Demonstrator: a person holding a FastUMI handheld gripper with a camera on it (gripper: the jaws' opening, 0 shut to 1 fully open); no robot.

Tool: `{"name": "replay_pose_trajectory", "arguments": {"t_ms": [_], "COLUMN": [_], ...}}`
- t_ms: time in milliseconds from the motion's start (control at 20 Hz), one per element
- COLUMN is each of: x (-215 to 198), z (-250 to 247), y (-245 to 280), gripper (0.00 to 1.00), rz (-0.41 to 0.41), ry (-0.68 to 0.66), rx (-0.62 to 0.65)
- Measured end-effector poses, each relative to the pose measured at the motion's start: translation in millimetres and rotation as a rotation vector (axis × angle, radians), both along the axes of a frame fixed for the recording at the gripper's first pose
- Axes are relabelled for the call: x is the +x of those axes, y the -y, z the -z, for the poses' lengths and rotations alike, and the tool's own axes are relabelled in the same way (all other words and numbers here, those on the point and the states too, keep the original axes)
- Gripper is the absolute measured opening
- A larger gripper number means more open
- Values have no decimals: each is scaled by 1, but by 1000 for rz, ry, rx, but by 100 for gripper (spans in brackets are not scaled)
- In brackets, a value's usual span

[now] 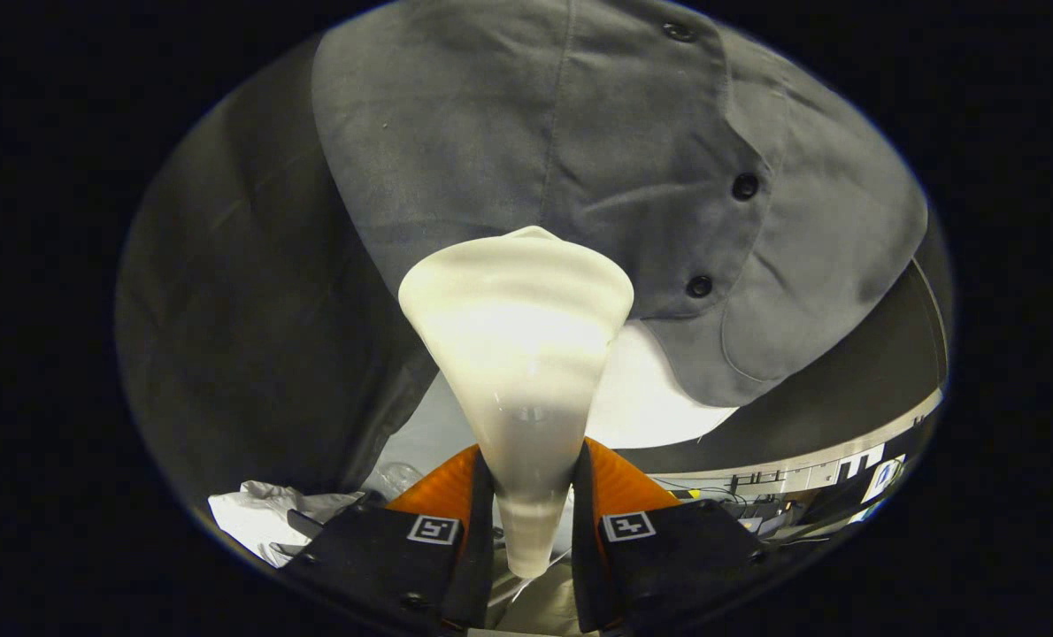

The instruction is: Iron the clothes twice with a garment steamer, once on the left side and once on the right side.

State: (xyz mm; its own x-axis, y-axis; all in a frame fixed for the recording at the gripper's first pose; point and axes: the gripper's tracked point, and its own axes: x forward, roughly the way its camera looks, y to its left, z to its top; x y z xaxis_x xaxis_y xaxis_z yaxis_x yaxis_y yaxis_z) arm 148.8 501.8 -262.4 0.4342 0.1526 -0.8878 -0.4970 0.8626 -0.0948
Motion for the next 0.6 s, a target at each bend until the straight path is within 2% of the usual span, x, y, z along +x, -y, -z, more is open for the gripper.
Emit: {"name": "replay_pose_trajectory", "arguments": {"t_ms": [300,600], "x": [15,40], "z": [-34,-127], "y": [8,37], "gripper": [45,45], "rz": [50,120], "ry": [74,214], "rx": [67,138]}}
